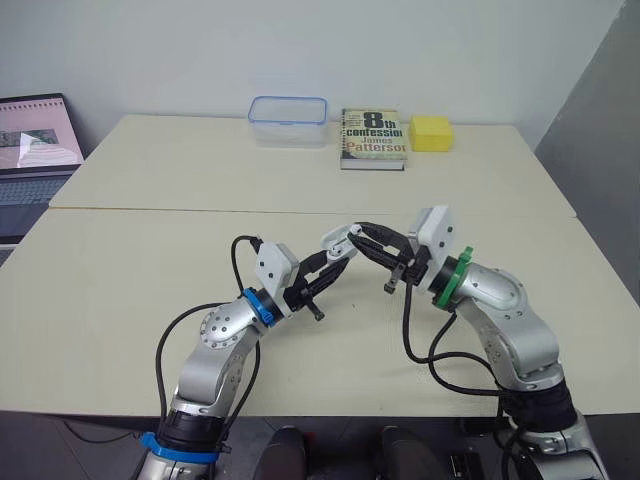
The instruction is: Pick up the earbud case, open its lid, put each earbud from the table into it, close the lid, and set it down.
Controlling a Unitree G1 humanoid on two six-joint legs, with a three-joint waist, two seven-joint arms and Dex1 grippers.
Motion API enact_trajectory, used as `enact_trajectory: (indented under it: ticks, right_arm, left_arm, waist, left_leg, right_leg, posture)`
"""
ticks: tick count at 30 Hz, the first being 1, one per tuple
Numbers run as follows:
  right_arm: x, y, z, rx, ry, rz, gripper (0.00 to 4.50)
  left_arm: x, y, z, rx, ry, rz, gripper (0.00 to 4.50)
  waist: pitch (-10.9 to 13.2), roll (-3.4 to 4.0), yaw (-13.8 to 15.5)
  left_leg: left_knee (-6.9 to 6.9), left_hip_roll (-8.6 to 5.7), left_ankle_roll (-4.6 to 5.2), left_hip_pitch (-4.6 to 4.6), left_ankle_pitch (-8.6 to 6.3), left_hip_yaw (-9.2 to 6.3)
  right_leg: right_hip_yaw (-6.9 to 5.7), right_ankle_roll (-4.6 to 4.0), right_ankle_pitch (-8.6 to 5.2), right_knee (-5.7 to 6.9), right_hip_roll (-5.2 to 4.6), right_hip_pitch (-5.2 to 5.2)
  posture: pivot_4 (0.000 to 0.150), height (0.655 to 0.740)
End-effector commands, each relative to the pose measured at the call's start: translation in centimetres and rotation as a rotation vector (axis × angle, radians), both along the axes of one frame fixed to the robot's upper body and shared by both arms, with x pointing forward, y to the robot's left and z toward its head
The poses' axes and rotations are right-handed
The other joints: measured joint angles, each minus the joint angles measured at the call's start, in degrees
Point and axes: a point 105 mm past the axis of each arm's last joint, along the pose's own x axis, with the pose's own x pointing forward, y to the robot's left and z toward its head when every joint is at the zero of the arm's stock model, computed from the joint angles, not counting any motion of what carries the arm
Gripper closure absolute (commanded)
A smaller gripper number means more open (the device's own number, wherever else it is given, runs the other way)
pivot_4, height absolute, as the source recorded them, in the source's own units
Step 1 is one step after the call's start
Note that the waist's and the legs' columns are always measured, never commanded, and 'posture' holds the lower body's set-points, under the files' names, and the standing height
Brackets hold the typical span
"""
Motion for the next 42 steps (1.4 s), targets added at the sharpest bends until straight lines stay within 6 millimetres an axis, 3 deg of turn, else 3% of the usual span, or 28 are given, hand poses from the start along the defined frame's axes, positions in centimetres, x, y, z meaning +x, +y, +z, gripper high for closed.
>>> enact_trajectory:
  ticks: [1,18,28,34,38,42]
  right_arm:
    - [-0.1,0.4,0.8,0.014,-0.060,0.004,4.10]
    - [1.1,-0.4,-0.7,-0.070,-0.103,-0.067,4.10]
    - [0.0,0.5,-1.0,-0.104,-0.066,0.012,4.10]
    - [-0.1,0.0,-1.1,-0.137,-0.044,0.006,2.13]
    - [-0.6,-0.8,-0.6,-0.134,-0.039,0.007,2.06]
    - [-2.2,-3.6,0.1,-0.150,0.006,0.022,2.06]
  left_arm:
    - [-0.1,-0.1,1.4,-0.010,-0.063,-0.016,3.75]
    - [0.1,-0.2,1.7,-0.011,-0.071,-0.026,3.75]
    - [0.1,-0.1,1.8,-0.012,-0.077,-0.023,3.75]
    - [0.2,-0.2,1.8,-0.012,-0.080,-0.022,3.75]
    - [0.2,-0.2,1.8,-0.011,-0.078,-0.021,3.75]
    - [0.1,-0.1,1.5,-0.009,-0.046,-0.046,3.75]
  waist:
    - [0.0,0.00,0.0]
    - [0.0,0.01,0.0]
    - [0.0,0.01,0.0]
    - [0.0,0.01,0.0]
    - [0.0,0.01,0.0]
    - [0.0,0.02,0.2]
  left_leg:
    - [0.00,0.00,0.00,0.00,0.00,0.00]
    - [-0.01,0.01,0.00,0.00,0.00,0.01]
    - [-0.01,0.01,0.00,-0.01,0.00,0.00]
    - [-0.02,0.02,0.00,-0.01,0.00,0.00]
    - [-0.02,0.01,0.00,-0.01,0.00,0.00]
    - [-0.02,-0.01,0.00,-0.07,0.00,-0.03]
  right_leg:
    - [0.00,0.00,0.00,0.00,0.00,0.00]
    - [0.01,0.00,0.00,0.00,0.01,-0.02]
    - [0.01,0.00,0.00,0.00,0.01,-0.02]
    - [0.00,0.00,0.00,-0.01,0.01,-0.02]
    - [0.00,0.00,0.00,-0.03,0.00,-0.02]
    - [-0.02,0.00,-0.01,-0.06,-0.02,-0.02]
  posture:
    - [0.150,0.7377]
    - [0.150,0.7377]
    - [0.150,0.7377]
    - [0.150,0.7377]
    - [0.150,0.7377]
    - [0.150,0.7377]
